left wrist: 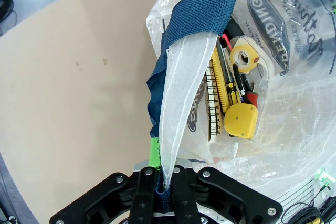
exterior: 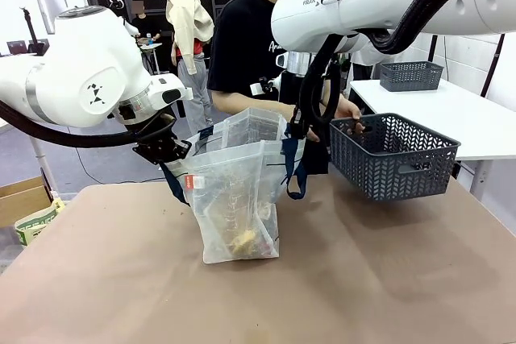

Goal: Transfer purchased items from the store into the shopping bag.
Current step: Move the Reusable shopping bag to the right side of the table.

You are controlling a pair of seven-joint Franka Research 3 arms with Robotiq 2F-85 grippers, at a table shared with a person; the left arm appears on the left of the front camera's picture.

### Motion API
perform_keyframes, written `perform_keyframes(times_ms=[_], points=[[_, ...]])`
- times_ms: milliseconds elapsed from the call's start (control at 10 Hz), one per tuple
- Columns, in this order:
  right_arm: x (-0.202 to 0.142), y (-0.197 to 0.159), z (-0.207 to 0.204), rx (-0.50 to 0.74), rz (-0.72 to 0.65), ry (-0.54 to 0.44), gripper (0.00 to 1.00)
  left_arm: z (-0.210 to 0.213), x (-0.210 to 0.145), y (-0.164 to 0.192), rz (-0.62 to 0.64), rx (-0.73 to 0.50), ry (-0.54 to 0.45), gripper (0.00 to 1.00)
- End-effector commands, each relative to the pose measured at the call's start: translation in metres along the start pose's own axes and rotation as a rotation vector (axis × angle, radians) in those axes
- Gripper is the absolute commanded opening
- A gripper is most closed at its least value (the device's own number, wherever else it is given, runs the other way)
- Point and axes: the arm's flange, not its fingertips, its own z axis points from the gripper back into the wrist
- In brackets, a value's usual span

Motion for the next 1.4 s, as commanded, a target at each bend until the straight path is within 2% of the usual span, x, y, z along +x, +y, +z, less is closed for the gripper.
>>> perform_keyframes(times_ms=[0,1300], points=[[0.0,-0.0004,0.0,-0.002,-0.001,-0.002,0.0,0.0005,0.0001,0.0002,0.001,0.0,-0.001,0.0],[0.0,-0.0004,0.0,-0.002,-0.001,-0.002,0.0,0.0005,0.0001,0.0002,0.001,0.0,-0.001,0.0]])
